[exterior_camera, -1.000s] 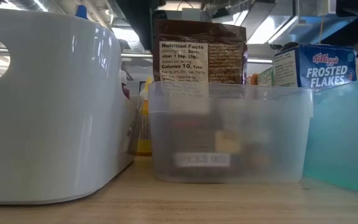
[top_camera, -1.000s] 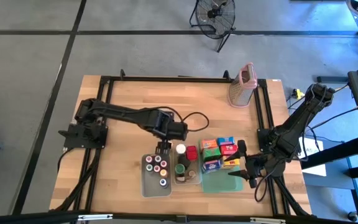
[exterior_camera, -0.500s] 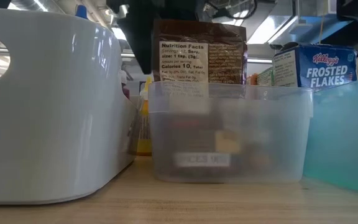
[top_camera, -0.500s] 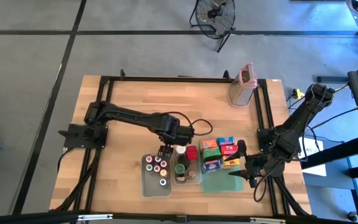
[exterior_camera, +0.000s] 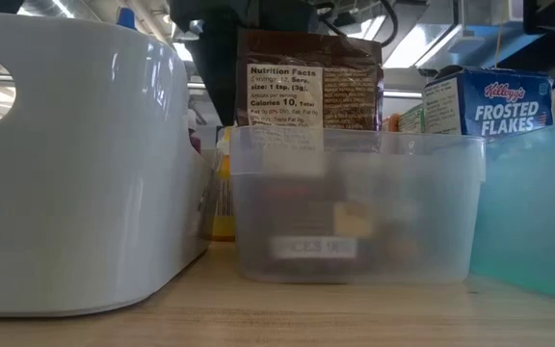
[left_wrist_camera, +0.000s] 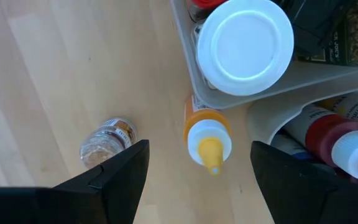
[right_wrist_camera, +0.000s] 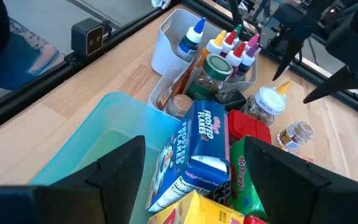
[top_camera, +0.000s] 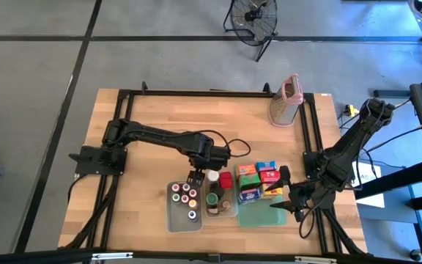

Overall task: Pick & Place Kitchen Items
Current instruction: Put the yellow food coloring bottle into the gray bin

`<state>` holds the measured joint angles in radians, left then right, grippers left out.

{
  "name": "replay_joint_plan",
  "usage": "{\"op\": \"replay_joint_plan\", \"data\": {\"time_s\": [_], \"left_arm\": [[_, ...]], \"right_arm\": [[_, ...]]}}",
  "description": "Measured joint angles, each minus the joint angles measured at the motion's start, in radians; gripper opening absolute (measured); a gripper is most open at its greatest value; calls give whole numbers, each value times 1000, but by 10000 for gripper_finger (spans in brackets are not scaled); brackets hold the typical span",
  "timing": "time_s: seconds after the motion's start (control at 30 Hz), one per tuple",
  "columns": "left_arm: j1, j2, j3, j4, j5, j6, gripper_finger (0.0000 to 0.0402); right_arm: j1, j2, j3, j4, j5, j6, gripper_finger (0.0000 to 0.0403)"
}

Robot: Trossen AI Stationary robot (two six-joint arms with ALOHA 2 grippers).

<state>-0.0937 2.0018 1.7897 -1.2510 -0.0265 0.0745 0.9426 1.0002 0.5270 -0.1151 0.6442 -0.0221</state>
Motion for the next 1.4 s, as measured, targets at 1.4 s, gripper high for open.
{"op": "replay_joint_plan", "data": {"time_s": [1.4], "left_arm": [[-14,-78,-199,150,22,-24,276]], "right_arm": [[0,0,0,-17,-1,11,275]]}}
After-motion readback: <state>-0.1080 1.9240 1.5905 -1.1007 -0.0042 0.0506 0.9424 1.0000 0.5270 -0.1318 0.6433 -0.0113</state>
